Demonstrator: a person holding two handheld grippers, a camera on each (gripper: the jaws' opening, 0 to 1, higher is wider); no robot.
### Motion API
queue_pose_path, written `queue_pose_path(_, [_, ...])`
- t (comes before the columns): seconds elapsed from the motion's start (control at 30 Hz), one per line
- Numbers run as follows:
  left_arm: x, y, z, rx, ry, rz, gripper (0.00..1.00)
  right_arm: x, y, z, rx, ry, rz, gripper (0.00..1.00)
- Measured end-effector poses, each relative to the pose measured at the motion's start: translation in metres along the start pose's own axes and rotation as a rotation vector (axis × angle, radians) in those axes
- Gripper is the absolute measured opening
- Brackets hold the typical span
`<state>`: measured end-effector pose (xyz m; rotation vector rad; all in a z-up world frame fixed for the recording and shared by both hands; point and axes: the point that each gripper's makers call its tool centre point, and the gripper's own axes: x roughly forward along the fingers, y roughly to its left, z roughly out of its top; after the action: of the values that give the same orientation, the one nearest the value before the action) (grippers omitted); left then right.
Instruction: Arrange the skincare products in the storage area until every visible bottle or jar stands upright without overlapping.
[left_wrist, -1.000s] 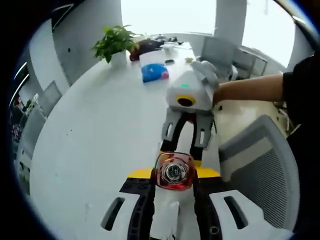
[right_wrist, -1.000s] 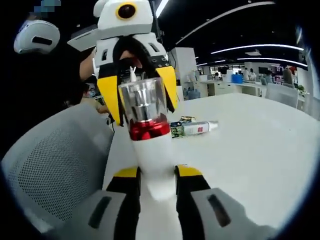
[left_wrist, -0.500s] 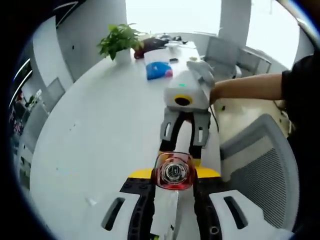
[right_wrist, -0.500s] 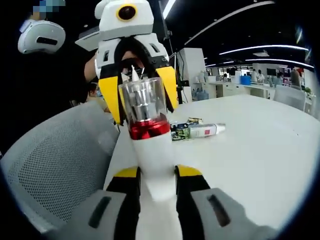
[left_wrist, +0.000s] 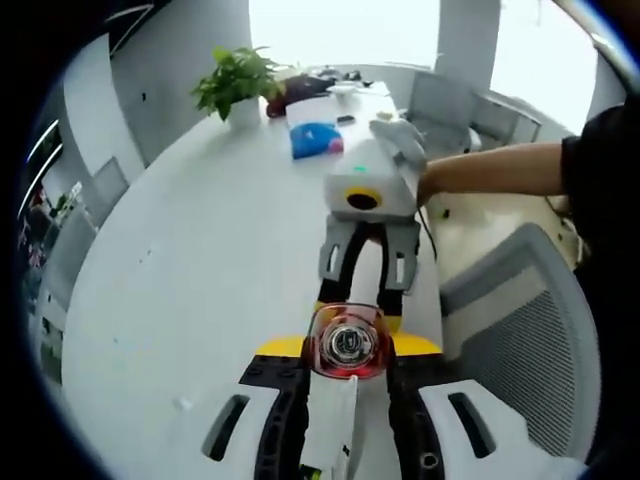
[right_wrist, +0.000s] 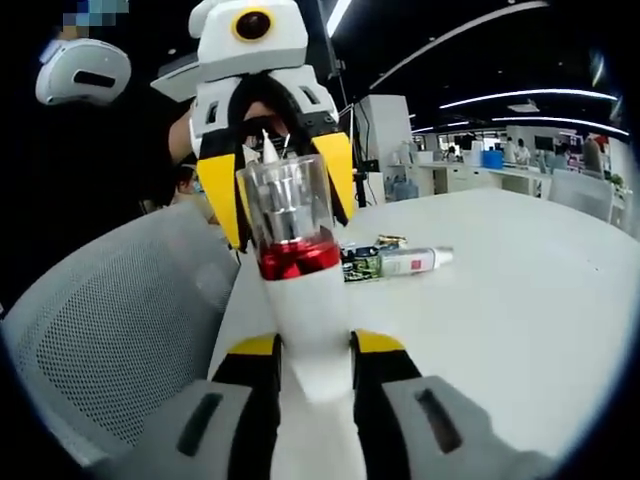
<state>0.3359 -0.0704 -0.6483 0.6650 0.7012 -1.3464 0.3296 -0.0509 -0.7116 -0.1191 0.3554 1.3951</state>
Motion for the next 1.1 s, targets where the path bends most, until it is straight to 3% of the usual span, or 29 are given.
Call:
queue_pose_path(0.13, [-0.001, -0.001, 0.004, 0.002, -0.016, 0.008, 0.36, -0.004, 0.001, 0.007, 0.02, -0.031, 0.002, 0.3])
queue_pose_path(0.27, [-0.004, 0.0, 0.001, 0.012, -0.006, 0.017, 0.41, -0.006, 0.003, -0.004, 0.021, 0.033, -0.015, 0.37])
queue_pose_path(0.6, [-0.021, -0.007, -0.003, -0.025, -0.05, 0.044, 0.46, -0.015, 0.004, 0.002, 0.049, 0.041, -0.093, 0.54])
queue_pose_path(0.73, [-0.032, 0.001, -0.012, -0.029, -0.056, 0.078, 0.46, -0.019, 0.006, 0.005, 0.075, 0.066, -0.127, 0.55])
queue_pose_path(1.1, [-0.064, 0.018, -0.029, -0.124, -0.129, 0.147, 0.55, -0.027, 0.005, 0.02, 0.129, 0.125, -0.232, 0.84])
